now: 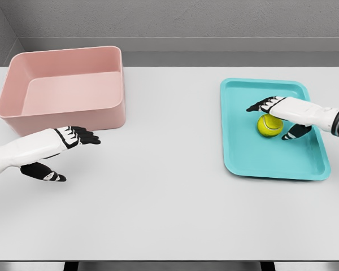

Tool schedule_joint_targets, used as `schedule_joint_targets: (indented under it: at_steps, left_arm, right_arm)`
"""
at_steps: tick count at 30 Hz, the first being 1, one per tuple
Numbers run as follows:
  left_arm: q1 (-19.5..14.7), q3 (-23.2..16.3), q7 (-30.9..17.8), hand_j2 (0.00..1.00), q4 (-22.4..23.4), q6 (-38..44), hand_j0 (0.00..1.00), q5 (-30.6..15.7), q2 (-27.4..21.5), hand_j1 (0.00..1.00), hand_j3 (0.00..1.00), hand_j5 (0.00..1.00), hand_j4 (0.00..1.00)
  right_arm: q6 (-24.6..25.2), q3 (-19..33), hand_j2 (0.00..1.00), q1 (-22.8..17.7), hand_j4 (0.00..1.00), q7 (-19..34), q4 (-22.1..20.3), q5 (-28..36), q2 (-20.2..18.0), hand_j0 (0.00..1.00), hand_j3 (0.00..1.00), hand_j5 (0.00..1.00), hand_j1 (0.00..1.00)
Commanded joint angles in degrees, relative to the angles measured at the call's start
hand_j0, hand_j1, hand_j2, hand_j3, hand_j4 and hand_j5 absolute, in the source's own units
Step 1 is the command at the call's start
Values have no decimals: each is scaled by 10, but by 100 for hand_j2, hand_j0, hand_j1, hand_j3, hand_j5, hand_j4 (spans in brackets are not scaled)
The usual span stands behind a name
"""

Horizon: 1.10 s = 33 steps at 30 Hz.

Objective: Put the tennis from the blue tray into the pink basket with both arms

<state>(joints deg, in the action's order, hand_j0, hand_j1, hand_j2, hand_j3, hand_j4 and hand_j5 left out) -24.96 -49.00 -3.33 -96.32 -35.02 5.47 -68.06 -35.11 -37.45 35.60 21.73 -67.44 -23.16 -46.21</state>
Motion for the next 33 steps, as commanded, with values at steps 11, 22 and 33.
schedule_joint_targets:
  at_steps: [11, 22, 33]
  left_arm:
    - [4, 0, 1, 100, 0, 0, 100, -4, -1, 100, 100, 100, 100]
    - [4, 0, 1, 100, 0, 0, 100, -4, -1, 100, 100, 100, 100]
    - [4, 0, 1, 100, 0, 0, 100, -4, -1, 100, 100, 100, 100]
  right_arm:
    - [1, -4, 100, 0, 100, 1, 1, 2, 5, 100, 100, 100, 100]
    - [1, -4, 100, 0, 100, 2, 15, 1, 5, 100, 100, 100, 100]
    - [1, -3, 94, 0, 94, 8, 14, 1, 6, 94, 94, 94, 94]
